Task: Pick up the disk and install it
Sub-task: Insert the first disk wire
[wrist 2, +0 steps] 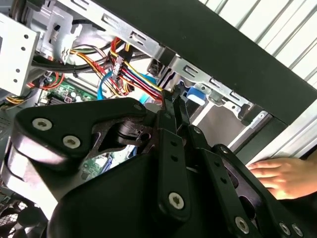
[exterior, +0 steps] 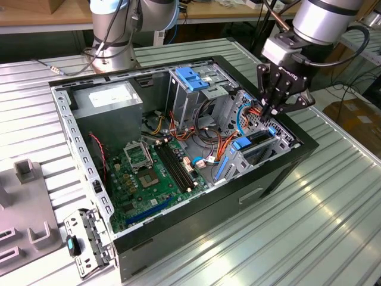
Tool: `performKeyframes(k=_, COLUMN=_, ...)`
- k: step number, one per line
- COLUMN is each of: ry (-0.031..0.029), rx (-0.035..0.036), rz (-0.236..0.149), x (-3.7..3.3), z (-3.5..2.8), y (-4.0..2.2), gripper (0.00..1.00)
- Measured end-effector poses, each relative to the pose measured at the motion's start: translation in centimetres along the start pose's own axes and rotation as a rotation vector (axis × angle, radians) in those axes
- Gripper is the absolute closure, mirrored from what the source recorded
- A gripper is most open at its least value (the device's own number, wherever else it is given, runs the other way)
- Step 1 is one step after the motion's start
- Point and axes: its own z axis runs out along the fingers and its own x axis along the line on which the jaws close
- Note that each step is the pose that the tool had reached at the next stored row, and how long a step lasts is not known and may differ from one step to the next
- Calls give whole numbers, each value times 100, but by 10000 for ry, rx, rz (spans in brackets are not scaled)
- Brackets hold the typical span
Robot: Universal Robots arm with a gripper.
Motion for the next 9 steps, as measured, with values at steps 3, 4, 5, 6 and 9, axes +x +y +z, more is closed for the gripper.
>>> performKeyframes(k=3, ry=-2, rx=0, rz=0, x=49, z=2, y=17, gripper=83)
performKeyframes(k=4, ry=-4, rx=0, rz=0, x=60, z=4, y=32, gripper=83)
performKeyframes(k=5, ry=-10, rx=3, rz=-6, x=61, z=7, y=57, gripper=83)
performKeyframes(k=6, ry=-7, rx=9, rz=-15, x=61, z=8, y=79, gripper=83)
performKeyframes(k=9, ry=-12, rx=27, rz=4, x=61, z=37, y=98, gripper=83)
